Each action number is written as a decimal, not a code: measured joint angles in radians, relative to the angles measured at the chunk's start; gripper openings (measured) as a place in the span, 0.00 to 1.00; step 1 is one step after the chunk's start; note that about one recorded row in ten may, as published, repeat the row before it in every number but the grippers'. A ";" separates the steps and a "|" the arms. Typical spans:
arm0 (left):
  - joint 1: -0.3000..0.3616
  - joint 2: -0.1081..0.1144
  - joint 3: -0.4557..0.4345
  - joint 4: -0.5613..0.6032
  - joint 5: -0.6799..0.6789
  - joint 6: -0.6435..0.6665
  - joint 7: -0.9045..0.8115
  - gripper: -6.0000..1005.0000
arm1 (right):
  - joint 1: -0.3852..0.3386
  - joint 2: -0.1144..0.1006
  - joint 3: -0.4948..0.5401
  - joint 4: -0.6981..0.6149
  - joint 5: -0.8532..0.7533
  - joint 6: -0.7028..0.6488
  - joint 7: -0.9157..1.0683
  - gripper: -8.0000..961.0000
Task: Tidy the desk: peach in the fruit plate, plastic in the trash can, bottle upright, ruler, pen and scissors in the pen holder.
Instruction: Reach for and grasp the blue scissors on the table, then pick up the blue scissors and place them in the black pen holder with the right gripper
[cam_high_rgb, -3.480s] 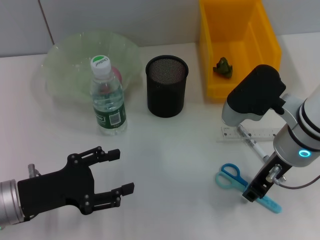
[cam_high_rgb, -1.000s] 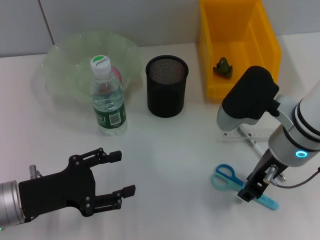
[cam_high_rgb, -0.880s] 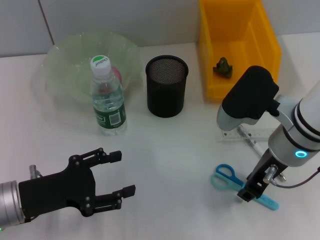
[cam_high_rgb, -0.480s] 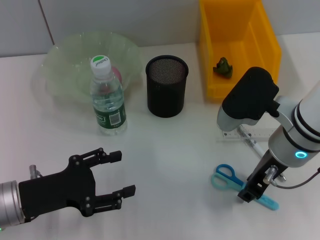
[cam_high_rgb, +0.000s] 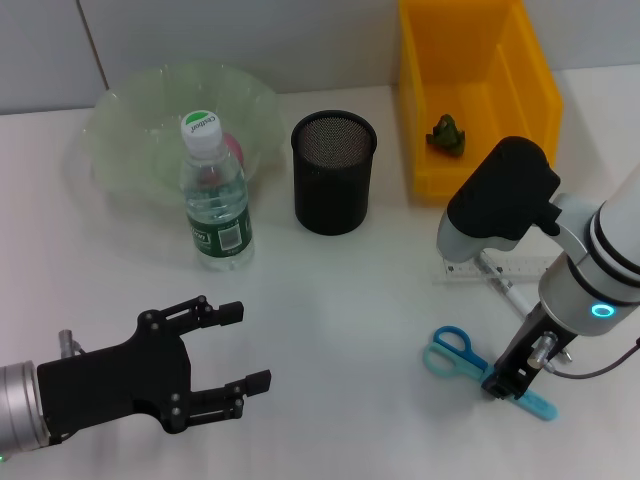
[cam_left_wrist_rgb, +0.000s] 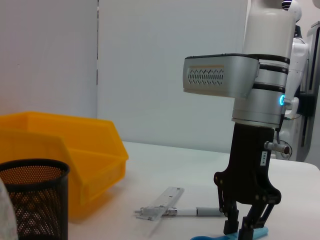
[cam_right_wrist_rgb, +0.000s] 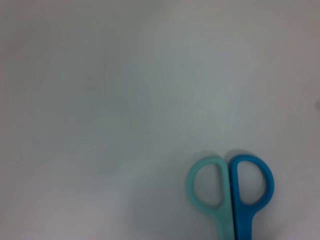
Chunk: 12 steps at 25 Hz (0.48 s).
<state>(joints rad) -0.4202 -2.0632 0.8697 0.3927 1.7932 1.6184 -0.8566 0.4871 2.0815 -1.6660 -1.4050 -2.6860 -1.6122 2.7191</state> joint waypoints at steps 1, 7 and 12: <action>0.000 0.000 0.000 0.000 0.000 0.000 0.000 0.80 | 0.000 0.000 0.001 0.000 0.000 0.000 0.000 0.36; 0.000 0.000 0.000 0.000 0.000 0.000 0.000 0.80 | 0.001 0.000 -0.001 0.001 0.000 0.000 0.000 0.25; 0.000 0.000 0.000 0.000 0.000 0.000 -0.002 0.80 | 0.000 0.000 0.002 -0.011 0.000 -0.001 0.000 0.23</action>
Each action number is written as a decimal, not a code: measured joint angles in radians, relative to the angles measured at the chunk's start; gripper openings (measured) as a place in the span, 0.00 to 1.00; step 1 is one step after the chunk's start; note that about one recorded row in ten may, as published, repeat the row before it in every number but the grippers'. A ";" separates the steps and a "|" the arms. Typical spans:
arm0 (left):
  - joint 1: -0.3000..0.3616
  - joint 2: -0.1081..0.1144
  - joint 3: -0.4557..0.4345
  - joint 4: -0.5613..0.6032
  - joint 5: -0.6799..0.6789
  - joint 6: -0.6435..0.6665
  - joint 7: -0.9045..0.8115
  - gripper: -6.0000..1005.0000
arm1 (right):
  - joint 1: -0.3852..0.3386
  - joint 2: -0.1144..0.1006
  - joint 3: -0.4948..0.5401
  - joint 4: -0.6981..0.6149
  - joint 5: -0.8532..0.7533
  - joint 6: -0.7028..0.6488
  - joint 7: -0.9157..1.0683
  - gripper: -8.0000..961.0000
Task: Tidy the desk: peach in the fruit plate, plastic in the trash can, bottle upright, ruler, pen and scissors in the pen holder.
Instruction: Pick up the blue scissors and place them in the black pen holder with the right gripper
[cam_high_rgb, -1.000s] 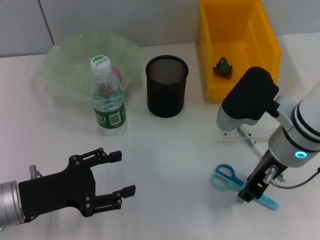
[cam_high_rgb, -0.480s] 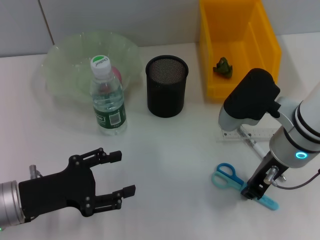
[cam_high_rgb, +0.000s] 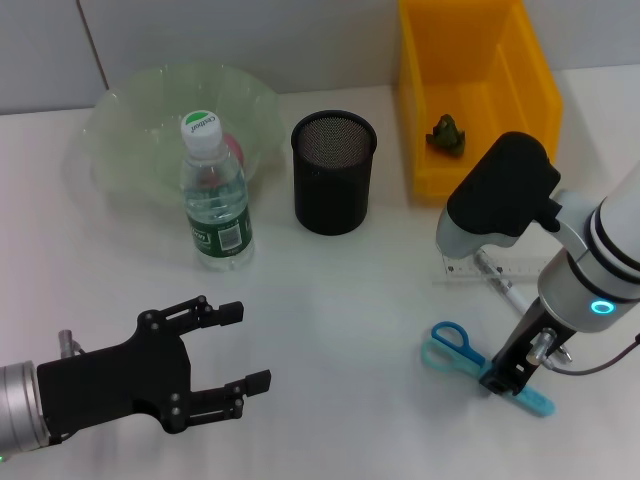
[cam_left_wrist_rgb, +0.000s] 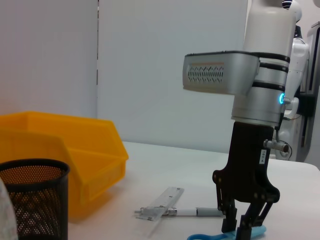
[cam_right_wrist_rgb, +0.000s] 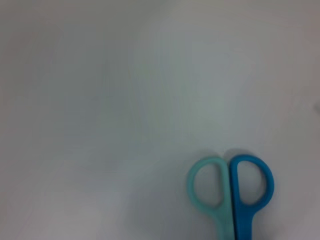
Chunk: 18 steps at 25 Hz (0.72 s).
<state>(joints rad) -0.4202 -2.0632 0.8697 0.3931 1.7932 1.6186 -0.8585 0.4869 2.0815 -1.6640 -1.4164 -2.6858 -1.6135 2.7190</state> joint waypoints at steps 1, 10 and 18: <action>0.001 0.000 0.000 0.000 0.000 0.001 0.000 0.80 | -0.004 0.000 0.001 -0.019 0.001 -0.003 0.000 0.23; 0.004 0.000 0.002 0.003 0.000 0.004 -0.001 0.80 | -0.033 0.000 0.026 -0.131 0.005 -0.016 0.001 0.23; 0.001 0.000 0.002 0.003 0.000 0.006 0.000 0.80 | -0.094 0.003 0.165 -0.384 0.058 0.011 -0.024 0.23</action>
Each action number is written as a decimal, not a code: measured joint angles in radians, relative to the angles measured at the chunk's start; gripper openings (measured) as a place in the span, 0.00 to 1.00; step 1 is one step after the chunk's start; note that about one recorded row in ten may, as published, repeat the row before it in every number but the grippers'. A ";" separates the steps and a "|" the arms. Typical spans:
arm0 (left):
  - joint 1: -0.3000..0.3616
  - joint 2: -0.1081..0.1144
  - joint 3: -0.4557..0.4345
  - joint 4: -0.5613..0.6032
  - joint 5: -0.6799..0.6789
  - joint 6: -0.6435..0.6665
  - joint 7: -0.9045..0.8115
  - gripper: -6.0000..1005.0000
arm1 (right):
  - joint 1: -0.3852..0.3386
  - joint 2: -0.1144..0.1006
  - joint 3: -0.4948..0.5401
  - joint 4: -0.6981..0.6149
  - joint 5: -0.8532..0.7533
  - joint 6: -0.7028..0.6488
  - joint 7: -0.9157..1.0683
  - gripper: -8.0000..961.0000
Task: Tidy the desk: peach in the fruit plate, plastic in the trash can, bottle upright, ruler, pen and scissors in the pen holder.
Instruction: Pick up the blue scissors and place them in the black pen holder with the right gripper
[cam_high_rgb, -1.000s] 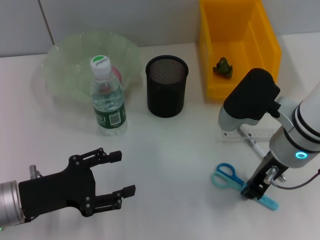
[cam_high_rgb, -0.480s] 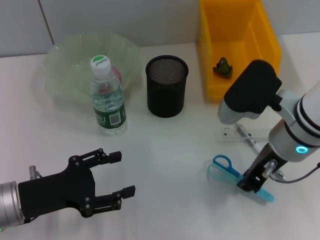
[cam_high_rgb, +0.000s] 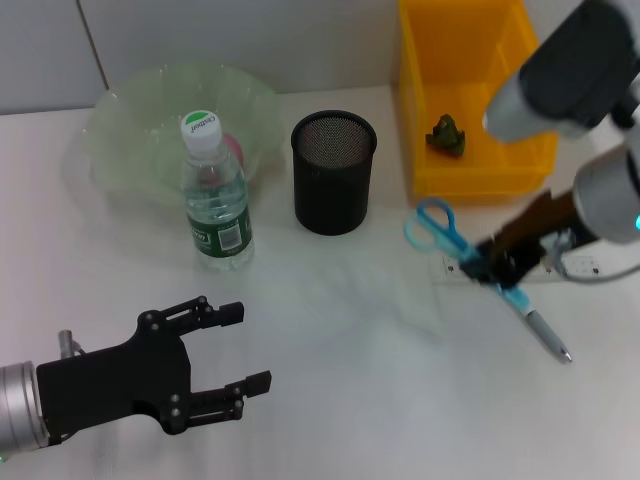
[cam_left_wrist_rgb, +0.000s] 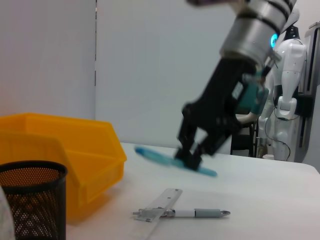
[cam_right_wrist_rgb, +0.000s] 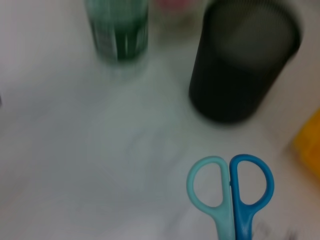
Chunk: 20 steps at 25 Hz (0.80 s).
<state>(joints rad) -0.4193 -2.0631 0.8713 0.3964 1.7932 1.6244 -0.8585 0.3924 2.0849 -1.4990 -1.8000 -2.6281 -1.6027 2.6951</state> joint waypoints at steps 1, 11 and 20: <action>0.000 0.000 0.000 0.000 0.000 0.000 0.000 0.80 | 0.000 0.000 0.000 0.000 0.000 0.000 0.000 0.23; -0.006 0.000 0.000 0.003 -0.004 0.010 0.001 0.80 | -0.096 0.001 0.052 0.036 0.267 0.457 -0.237 0.23; -0.013 0.000 0.000 0.004 -0.002 0.019 -0.006 0.80 | -0.071 -0.001 -0.020 0.328 0.530 0.833 -0.559 0.23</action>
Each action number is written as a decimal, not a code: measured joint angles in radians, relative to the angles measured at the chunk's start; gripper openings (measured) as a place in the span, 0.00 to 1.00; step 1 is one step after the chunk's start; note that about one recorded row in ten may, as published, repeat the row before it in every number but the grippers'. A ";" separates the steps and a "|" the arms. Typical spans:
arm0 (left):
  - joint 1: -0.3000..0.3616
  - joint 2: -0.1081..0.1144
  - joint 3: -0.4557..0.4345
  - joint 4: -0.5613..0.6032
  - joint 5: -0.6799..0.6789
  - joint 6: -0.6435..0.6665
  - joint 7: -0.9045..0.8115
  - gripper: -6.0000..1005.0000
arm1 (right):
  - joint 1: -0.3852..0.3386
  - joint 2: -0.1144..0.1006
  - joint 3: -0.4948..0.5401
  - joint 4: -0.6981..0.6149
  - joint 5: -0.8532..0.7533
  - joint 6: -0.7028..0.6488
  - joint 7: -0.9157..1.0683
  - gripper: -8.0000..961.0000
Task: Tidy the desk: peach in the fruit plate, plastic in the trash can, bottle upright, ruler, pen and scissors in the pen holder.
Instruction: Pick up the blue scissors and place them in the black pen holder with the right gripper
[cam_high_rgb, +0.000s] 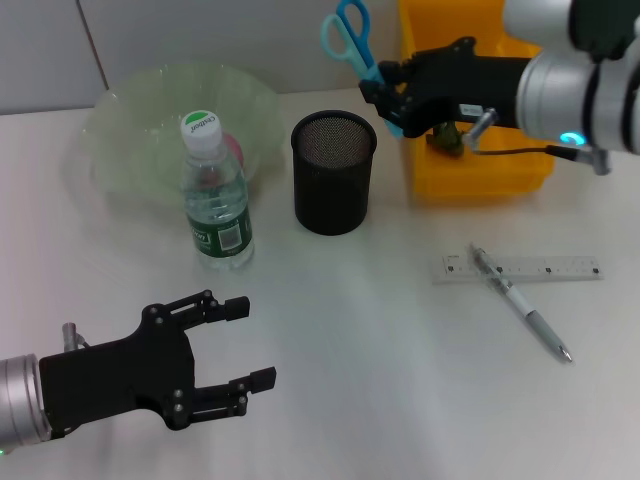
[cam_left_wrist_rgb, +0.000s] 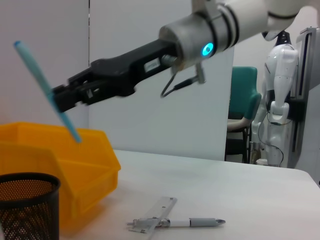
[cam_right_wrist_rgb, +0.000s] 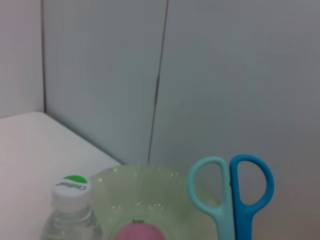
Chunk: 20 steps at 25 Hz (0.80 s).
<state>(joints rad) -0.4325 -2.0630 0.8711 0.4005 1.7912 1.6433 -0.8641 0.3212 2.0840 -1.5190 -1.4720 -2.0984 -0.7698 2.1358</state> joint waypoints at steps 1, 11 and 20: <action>0.000 0.000 0.000 0.000 0.000 0.001 -0.001 0.80 | 0.006 0.000 -0.018 0.028 0.018 0.037 -0.032 0.23; -0.002 -0.001 0.000 -0.002 0.001 0.001 -0.003 0.80 | 0.106 -0.002 -0.181 0.239 0.065 0.316 -0.116 0.23; -0.002 0.000 0.000 -0.005 0.000 0.001 -0.002 0.80 | 0.187 0.001 -0.296 0.381 0.070 0.489 -0.108 0.24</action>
<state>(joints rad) -0.4340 -2.0632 0.8713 0.3957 1.7917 1.6445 -0.8659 0.5078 2.0853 -1.8147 -1.0910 -2.0280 -0.2809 2.0277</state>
